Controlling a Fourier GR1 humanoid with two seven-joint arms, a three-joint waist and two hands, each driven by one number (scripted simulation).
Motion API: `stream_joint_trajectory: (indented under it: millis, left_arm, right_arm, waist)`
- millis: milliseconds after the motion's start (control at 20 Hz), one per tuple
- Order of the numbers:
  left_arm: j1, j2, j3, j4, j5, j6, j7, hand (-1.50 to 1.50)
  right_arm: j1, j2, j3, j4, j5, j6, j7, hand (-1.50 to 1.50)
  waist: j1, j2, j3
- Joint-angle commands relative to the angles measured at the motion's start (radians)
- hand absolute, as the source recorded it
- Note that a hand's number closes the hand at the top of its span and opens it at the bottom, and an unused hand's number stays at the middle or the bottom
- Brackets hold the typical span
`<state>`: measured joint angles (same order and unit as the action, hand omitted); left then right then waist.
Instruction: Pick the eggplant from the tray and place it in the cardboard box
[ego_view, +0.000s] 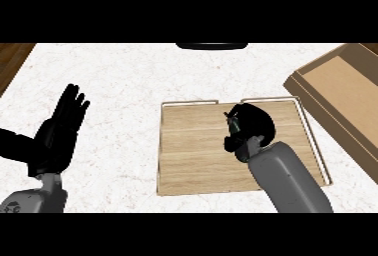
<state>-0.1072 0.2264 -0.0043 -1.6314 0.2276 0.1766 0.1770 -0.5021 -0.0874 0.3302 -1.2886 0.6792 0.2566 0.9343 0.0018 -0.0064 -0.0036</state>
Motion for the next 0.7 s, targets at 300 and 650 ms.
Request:
stream_joint_trajectory:
  millis: [300,650]
  left_arm:
    - [0.040,-0.036,-0.010,-0.035,-0.031,0.005,0.009,0.00]
    - [-0.003,-0.025,0.013,-0.024,-0.033,0.029,0.049,0.00]
  right_arm:
    - [0.099,-0.052,0.155,-0.182,0.127,-0.009,-0.214,1.50]
    - [0.195,-0.173,0.441,-0.525,0.202,-0.032,-0.500,1.50]
  waist:
    - [-0.014,0.000,0.003]
    - [-0.037,-0.007,0.004]
